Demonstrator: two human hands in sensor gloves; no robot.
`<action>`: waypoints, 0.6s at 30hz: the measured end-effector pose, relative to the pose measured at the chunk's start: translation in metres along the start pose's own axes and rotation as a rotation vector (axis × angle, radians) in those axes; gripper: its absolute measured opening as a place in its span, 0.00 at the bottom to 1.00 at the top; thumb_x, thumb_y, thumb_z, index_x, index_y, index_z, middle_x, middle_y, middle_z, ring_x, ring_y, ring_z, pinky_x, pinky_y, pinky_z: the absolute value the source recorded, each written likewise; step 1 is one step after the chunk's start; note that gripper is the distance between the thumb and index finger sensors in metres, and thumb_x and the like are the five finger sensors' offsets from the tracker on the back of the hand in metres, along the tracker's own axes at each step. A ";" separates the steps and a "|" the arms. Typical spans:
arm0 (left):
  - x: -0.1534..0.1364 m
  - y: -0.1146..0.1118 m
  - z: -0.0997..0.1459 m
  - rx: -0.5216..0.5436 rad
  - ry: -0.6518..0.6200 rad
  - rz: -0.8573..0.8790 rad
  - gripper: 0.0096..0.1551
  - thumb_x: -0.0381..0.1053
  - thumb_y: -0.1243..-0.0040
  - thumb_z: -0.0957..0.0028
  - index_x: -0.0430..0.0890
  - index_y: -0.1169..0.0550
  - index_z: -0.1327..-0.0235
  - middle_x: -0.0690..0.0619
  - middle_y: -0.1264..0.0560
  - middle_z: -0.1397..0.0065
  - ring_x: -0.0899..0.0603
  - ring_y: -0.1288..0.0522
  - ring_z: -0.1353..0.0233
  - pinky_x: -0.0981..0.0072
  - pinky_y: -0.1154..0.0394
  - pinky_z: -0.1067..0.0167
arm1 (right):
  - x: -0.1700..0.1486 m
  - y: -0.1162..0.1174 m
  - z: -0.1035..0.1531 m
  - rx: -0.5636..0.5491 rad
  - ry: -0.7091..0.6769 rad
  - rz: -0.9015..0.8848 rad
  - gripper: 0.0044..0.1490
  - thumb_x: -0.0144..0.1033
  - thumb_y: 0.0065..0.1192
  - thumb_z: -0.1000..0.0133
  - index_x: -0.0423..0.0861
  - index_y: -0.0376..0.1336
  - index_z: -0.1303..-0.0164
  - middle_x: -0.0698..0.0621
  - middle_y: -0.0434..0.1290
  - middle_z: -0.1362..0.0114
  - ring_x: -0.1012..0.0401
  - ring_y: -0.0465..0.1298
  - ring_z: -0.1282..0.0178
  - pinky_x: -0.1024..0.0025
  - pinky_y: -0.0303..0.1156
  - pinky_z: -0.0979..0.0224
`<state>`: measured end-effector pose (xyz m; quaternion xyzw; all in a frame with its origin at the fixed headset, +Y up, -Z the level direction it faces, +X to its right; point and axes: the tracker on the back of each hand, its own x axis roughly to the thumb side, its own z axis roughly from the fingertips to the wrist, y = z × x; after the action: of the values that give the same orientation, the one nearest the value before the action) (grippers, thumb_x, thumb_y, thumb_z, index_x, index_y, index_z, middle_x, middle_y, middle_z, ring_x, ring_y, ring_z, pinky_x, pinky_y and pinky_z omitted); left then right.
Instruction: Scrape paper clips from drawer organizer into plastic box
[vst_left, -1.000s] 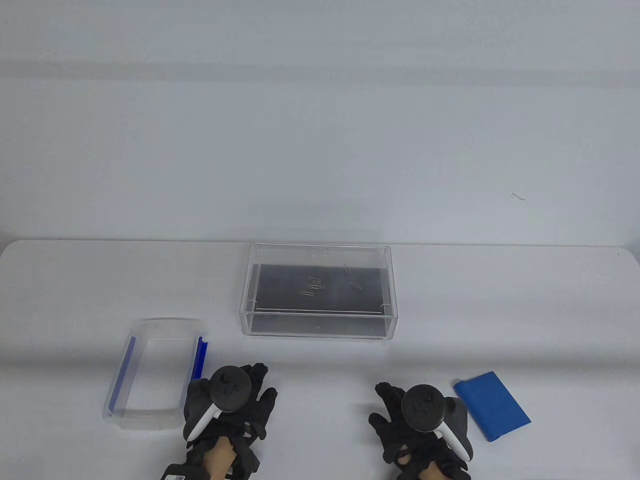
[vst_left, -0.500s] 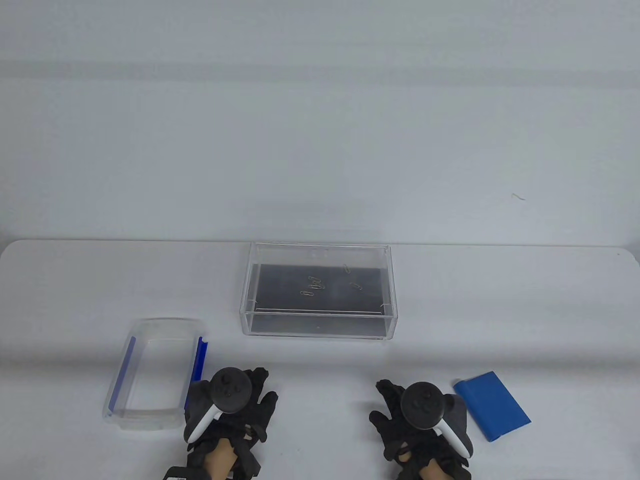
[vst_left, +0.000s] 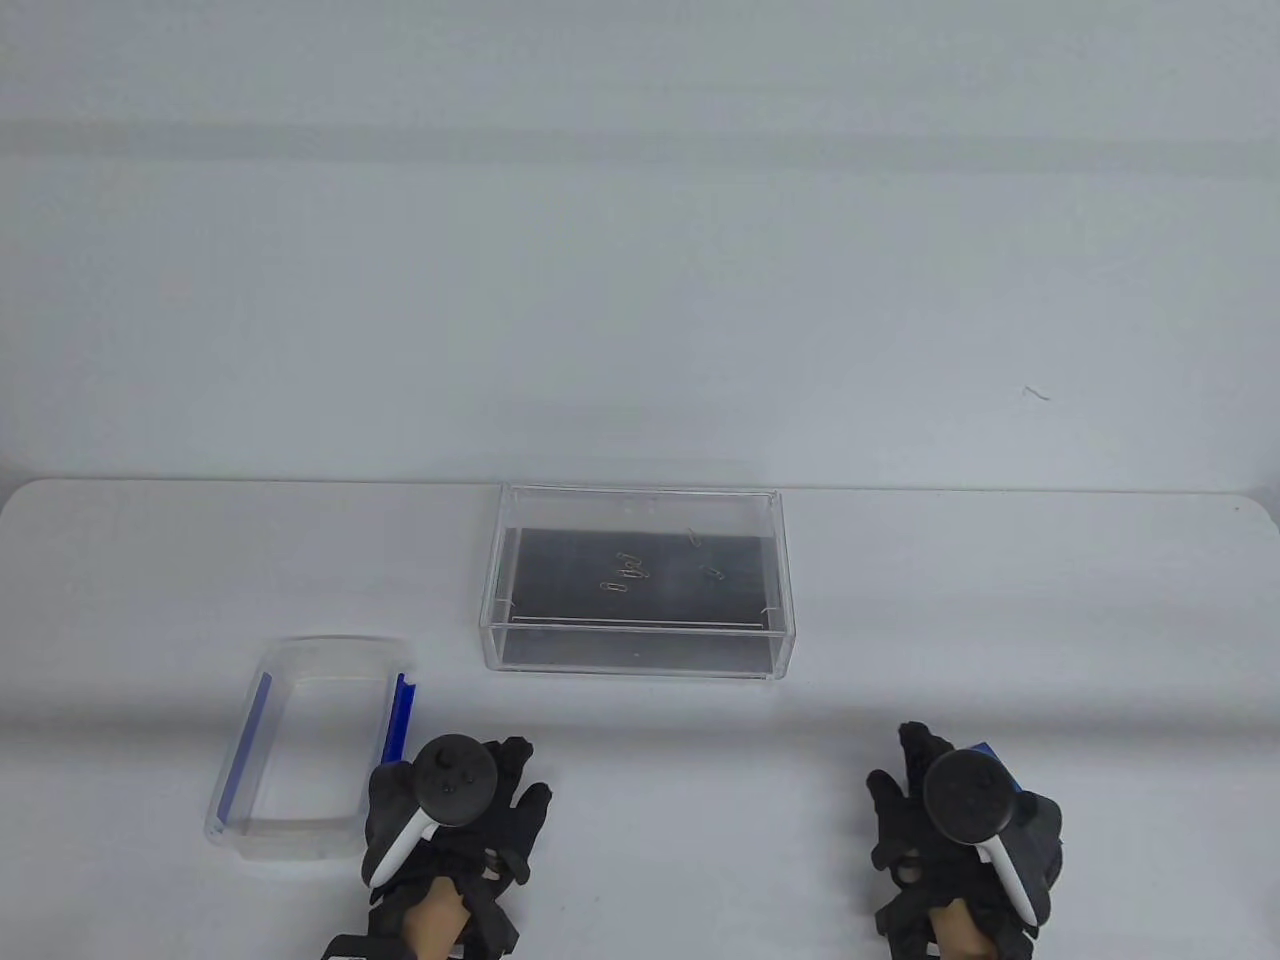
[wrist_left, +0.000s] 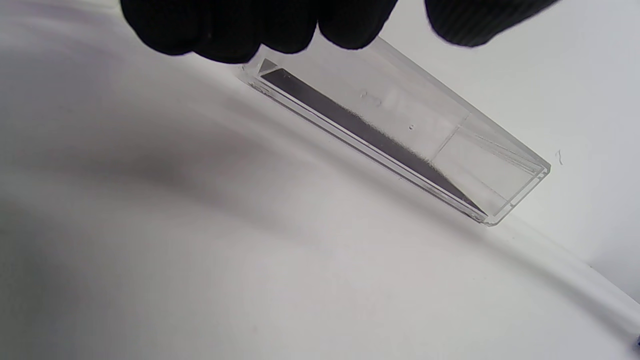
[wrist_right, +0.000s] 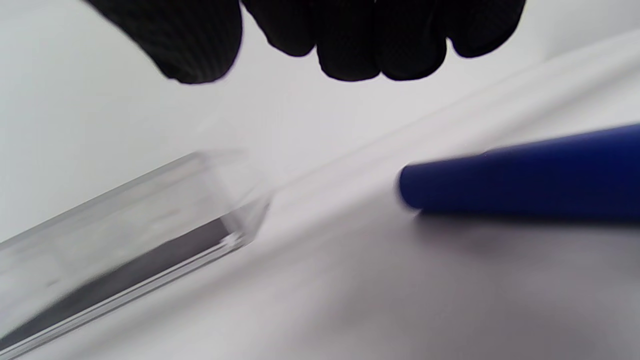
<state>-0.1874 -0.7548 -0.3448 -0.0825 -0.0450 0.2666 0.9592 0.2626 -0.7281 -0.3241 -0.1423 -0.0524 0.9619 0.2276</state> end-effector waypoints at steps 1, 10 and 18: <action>0.000 0.000 0.000 -0.003 -0.001 -0.001 0.39 0.63 0.48 0.51 0.47 0.38 0.29 0.42 0.41 0.26 0.31 0.36 0.27 0.42 0.32 0.35 | -0.005 -0.002 -0.001 0.003 0.032 0.007 0.42 0.50 0.59 0.50 0.50 0.49 0.29 0.48 0.59 0.24 0.46 0.62 0.24 0.46 0.57 0.23; 0.004 -0.002 0.000 -0.025 -0.010 -0.023 0.39 0.63 0.48 0.51 0.47 0.38 0.29 0.42 0.41 0.26 0.31 0.36 0.27 0.42 0.32 0.35 | -0.044 0.013 -0.008 0.182 0.258 0.276 0.47 0.56 0.59 0.51 0.48 0.47 0.26 0.46 0.49 0.20 0.44 0.53 0.20 0.45 0.53 0.21; 0.000 0.002 0.000 -0.024 -0.004 -0.029 0.39 0.63 0.48 0.51 0.47 0.38 0.29 0.42 0.41 0.26 0.30 0.37 0.27 0.42 0.32 0.35 | -0.045 0.032 -0.009 0.212 0.269 0.399 0.45 0.53 0.62 0.52 0.51 0.47 0.29 0.47 0.51 0.21 0.45 0.55 0.21 0.47 0.55 0.23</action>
<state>-0.1883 -0.7528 -0.3452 -0.0926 -0.0514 0.2521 0.9619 0.2899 -0.7769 -0.3268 -0.2519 0.1085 0.9603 0.0518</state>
